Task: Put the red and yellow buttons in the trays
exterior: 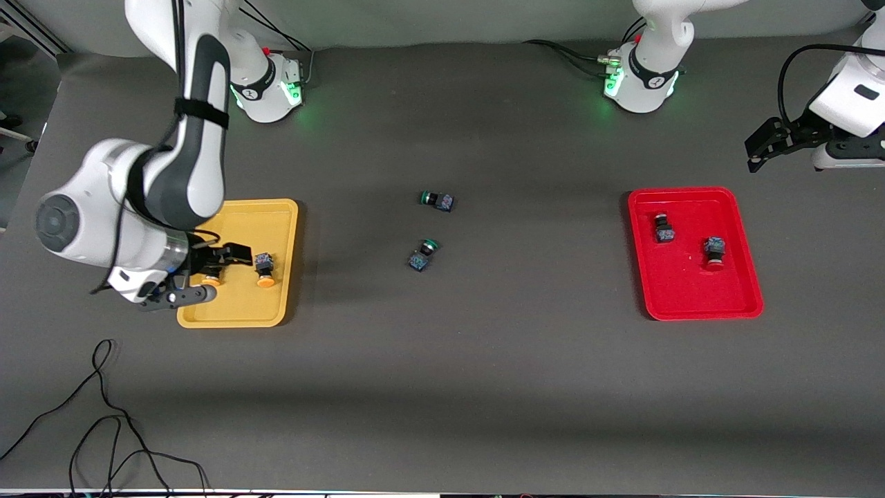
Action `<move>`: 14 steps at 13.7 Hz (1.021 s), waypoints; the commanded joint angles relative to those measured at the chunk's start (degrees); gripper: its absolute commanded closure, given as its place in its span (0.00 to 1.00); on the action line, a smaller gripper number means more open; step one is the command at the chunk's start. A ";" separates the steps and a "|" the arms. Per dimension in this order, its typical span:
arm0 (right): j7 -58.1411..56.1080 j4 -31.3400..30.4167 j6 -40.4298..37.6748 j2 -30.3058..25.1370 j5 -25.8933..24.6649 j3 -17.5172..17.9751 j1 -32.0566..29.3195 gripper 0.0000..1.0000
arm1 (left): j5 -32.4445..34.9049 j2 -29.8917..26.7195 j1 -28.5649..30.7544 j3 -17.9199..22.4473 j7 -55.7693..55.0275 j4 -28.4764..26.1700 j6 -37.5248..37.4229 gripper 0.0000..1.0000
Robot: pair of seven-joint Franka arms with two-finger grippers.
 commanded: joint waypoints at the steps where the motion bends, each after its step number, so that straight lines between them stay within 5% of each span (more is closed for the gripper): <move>1: 1.54 4.17 -4.67 -0.09 -1.49 -2.96 0.33 0.00 | -0.31 0.99 -0.64 0.15 -1.07 0.42 0.09 0.00; 3: 3.28 7.34 -7.67 -0.69 -2.19 -4.54 0.33 0.00 | -0.23 2.32 -0.38 0.24 -0.98 0.77 1.23 0.00; 5: 10.81 8.58 -8.47 -7.52 -7.17 -2.98 0.24 0.00 | -0.23 2.15 -0.11 0.76 -0.46 0.94 0.36 0.00; 7: 19.33 8.50 -8.03 -17.26 -16.56 5.42 -2.90 0.00 | -0.23 2.40 -0.20 0.77 -0.54 1.99 0.18 0.00; 9: 26.73 8.15 -7.68 -25.80 -24.48 17.54 -11.31 0.00 | -0.31 2.58 -0.29 0.68 -0.72 2.08 0.44 0.00; 14: 30.98 6.83 -7.77 -35.41 -35.58 43.21 -33.89 0.00 | -0.31 2.93 -0.11 0.68 -0.54 2.44 0.10 0.00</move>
